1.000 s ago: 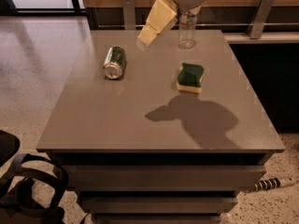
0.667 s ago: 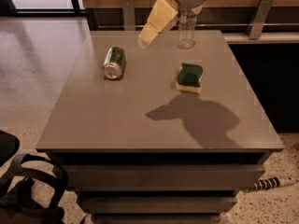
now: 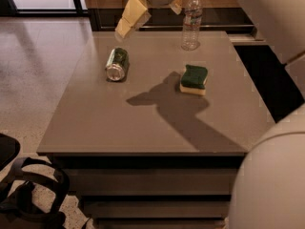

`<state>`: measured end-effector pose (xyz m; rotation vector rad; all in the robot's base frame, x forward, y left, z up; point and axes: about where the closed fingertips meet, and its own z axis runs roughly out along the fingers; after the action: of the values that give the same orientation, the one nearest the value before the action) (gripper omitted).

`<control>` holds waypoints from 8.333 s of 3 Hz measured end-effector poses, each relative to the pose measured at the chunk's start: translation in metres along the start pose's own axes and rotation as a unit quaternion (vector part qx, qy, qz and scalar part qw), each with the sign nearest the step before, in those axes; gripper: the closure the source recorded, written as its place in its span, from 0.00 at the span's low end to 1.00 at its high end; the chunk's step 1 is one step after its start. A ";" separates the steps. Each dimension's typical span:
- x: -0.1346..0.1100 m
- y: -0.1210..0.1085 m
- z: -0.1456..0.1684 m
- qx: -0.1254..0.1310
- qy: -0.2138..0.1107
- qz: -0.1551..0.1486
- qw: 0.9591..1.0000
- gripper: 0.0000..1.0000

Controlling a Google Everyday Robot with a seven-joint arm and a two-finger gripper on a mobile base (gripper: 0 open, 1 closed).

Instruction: Place green can upright

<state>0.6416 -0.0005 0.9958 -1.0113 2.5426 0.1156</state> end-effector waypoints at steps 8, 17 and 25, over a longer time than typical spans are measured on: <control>-0.055 0.037 0.178 -0.014 0.116 0.371 0.921 0.00; -0.123 0.031 0.214 -0.021 0.065 0.336 0.939 0.20; -0.105 0.048 0.207 0.012 0.127 0.313 0.941 0.00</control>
Offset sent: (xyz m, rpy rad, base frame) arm -0.0014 0.0817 -0.0604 -0.1689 0.0854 -0.3878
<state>0.7472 0.1480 0.8440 -0.1771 3.0047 0.1337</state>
